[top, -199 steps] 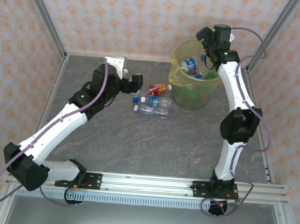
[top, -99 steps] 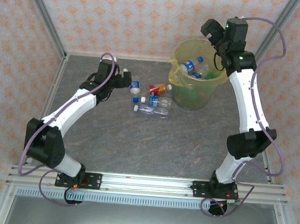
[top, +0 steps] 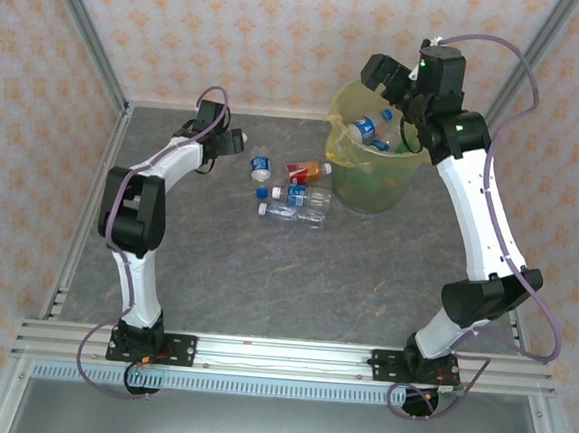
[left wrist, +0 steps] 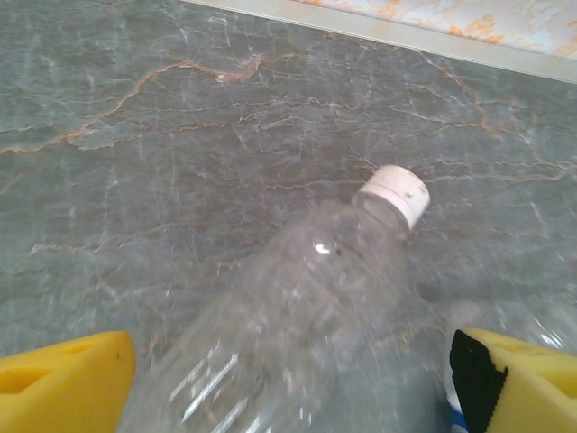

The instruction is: Put the plastic bottles in the bin

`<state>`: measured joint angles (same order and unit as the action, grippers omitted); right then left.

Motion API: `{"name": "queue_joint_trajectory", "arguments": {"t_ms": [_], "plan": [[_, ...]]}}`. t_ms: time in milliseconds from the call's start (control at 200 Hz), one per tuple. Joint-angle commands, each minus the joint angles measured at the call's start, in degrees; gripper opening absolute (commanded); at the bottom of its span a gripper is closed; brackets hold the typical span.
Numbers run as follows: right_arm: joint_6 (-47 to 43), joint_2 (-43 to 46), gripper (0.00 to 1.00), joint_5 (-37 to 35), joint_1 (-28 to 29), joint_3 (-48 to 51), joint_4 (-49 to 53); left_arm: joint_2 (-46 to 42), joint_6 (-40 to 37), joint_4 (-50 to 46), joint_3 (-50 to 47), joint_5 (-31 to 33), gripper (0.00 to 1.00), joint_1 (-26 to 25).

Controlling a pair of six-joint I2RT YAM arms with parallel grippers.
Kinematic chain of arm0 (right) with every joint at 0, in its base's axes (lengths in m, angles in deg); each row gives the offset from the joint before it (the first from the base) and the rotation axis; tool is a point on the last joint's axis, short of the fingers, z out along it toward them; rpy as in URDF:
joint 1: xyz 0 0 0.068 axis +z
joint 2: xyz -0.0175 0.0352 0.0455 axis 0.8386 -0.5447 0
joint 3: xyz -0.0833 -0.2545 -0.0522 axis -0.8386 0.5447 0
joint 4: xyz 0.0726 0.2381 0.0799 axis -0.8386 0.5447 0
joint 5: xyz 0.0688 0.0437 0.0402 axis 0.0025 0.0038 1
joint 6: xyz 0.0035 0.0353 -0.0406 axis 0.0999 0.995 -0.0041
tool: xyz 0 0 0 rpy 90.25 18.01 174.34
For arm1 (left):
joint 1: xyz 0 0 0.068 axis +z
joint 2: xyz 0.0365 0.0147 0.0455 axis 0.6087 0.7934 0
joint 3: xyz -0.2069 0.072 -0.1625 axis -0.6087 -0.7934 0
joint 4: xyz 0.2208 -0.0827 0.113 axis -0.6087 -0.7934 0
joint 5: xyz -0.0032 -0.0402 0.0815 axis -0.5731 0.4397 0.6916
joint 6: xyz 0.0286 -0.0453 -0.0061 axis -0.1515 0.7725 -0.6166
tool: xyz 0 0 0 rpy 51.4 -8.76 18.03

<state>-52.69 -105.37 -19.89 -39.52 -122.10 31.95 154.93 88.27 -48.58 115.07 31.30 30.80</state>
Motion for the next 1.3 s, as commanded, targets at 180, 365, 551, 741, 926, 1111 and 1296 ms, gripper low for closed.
{"name": "queue_joint_trajectory", "arguments": {"t_ms": [180, 365, 551, 741, 926, 1111, 1296], "plan": [[-1.02, 1.46, 1.0, 0.28, 0.08, 1.0, 0.87, 7.14, -6.44, -4.88, 7.27, -3.53, 0.92, 0.46], [-0.59, 1.07, 1.0, 0.85, 0.09, 1.76, 0.25, 8.14, -6.85, -5.63, 6.17, -6.91, 0.89, 0.48], [-0.07, 1.25, 1.0, 1.48, 0.1, 2.26, 0.16, 11.22, -6.64, -7.12, 8.0, -7.13, 0.87, 0.46], [0.31, 1.69, 1.0, 2.14, 0.06, 3.22, -0.36, 14.15, -6.24, -8.59, 10.3, -5.4, 0.87, 0.46], [0.4, 2.97, 1.0, 2.22, 0.09, 4.51, -0.36, 13.5, -6.03, -8.87, 10.25, -5.77, 0.78, 0.46], [0.48, 5.0, 1.0, 1.76, 0.1, 6.8, -1.2, 9.73, -4.74, -7.21, 6.17, -6.55, 0.67, 0.46], [1.49, 6.21, 1.0, 2.84, 0.07, 7.96, -2.09, 1.93, -3.6, -3.45, -0.45, -8.52, 0.65, 0.28]]}}
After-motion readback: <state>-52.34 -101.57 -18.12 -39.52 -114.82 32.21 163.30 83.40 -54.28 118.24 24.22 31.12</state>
